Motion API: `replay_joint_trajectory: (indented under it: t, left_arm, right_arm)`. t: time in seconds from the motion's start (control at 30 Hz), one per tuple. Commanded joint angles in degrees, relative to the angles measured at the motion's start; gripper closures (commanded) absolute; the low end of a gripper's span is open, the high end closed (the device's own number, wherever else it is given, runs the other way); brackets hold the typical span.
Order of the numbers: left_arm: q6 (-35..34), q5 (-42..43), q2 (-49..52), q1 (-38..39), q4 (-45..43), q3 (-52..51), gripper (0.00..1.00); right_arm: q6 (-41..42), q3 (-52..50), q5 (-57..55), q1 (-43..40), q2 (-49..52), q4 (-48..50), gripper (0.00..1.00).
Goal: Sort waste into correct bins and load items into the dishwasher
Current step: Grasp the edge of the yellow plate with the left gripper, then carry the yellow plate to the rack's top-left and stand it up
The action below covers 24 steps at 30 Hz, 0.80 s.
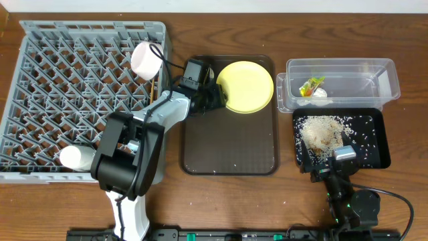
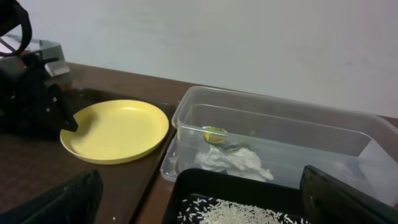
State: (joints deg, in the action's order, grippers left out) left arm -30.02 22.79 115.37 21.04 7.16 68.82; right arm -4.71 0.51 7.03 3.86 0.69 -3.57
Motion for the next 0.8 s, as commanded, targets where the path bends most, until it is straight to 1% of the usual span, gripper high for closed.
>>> replay_joint_trajectory:
  t: [0.0,0.03,0.07,0.13,0.3,0.37,0.43,0.6,0.77]
  left_arm:
    - [-3.7,2.3,3.5,0.3,0.4,-0.7,0.52]
    - [-3.7,2.3,3.8,0.4,0.4,-0.7,0.57]
    - [-3.7,2.3,4.2,0.6,0.5,-0.7,0.65]
    - [-3.7,2.3,4.6,0.6,0.7,-0.7,0.73]
    - [-3.7,2.3,4.7,0.6,-0.7,-0.7,0.74]
    - [-3.7,2.3,4.7,0.6,-1.4,-0.7,0.78]
    - [-3.0,2.1,4.7,0.5,-2.0,-0.7,0.92]
    - [2.1,2.8,3.7,-0.4,-2.8,-0.7,0.92]
    - [6.5,6.9,-2.9,-3.3,-2.6,-0.6,0.92]
  right_arm:
    - [-0.5,-0.2,-0.1,-0.5,-0.3,0.0,0.01]
    - [-0.5,-0.2,-0.1,-0.5,-0.3,0.0,0.01]
    - [-0.5,-0.2,-0.1,-0.5,-0.3,0.0,0.01]
    - [-0.5,-0.2,-0.1,-0.5,-0.3,0.0,0.01]
    - [-0.5,-0.2,-0.1,-0.5,-0.3,0.0,0.01]
    - [-0.5,-0.2,-0.1,-0.5,-0.3,0.0,0.01]
    - [-0.5,-0.2,-0.1,-0.5,-0.3,0.0,0.01]
    - [-0.5,-0.2,-0.1,-0.5,-0.3,0.0,0.01]
    - [-0.5,-0.2,-0.1,-0.5,-0.3,0.0,0.01]
